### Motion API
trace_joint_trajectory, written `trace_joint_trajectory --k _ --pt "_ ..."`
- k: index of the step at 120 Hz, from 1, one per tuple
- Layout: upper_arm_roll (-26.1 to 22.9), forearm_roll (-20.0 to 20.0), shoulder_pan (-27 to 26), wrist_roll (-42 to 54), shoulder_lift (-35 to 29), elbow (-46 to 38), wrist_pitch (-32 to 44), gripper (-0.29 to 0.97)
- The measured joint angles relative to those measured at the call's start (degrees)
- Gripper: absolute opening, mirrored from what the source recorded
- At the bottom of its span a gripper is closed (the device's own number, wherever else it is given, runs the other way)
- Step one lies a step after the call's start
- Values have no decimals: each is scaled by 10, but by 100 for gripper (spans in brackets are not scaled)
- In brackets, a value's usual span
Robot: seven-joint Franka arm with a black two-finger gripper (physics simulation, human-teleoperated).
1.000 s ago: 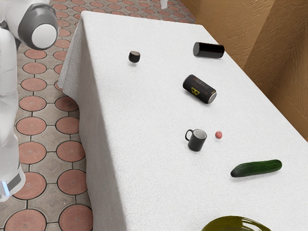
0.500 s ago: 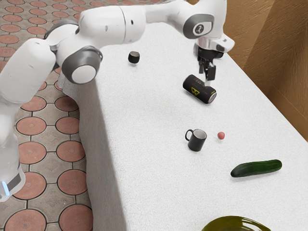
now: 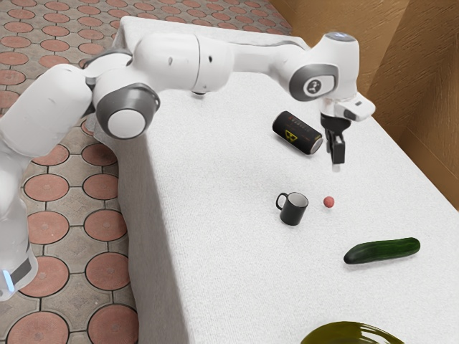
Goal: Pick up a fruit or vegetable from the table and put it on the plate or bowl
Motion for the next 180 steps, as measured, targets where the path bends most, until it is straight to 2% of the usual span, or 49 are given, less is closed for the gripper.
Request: trace_joint_trajectory --k 10,22,43,74,180 --pt "-25 29 1 2 -2 -1 -18 64" --pt "-33 58 3 -2 -5 2 -65 64" --pt "-48 79 3 -11 2 2 -78 64" --pt "-60 82 10 -19 40 2 -49 63" --pt "-72 81 26 -32 86 2 43 60"
